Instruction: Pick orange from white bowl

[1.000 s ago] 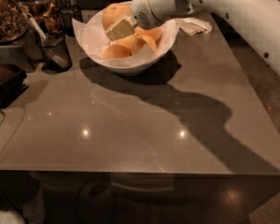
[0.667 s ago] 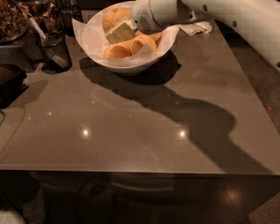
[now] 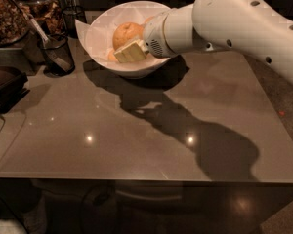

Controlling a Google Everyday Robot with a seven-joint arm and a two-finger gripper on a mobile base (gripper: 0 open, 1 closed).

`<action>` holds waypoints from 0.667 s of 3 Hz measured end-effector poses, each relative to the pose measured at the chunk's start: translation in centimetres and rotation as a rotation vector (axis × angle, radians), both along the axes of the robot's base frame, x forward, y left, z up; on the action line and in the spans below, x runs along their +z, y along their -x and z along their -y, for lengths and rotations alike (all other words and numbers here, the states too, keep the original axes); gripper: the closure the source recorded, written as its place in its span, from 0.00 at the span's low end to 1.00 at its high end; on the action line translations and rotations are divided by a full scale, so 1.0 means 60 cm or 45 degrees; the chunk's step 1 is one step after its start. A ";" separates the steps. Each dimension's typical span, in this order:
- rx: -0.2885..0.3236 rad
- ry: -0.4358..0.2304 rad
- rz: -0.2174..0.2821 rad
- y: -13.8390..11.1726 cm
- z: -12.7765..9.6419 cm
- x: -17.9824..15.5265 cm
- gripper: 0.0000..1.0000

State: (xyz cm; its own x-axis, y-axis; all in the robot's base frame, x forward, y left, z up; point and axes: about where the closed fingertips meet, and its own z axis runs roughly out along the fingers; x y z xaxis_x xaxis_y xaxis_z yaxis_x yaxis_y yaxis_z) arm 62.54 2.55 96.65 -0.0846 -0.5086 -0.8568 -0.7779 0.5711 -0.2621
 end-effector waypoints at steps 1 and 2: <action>-0.021 -0.026 -0.019 0.025 -0.001 0.015 1.00; -0.086 -0.073 -0.029 0.079 0.001 0.038 1.00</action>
Offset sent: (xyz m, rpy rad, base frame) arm -0.0907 -0.0088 0.0315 0.0955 0.0417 -0.1440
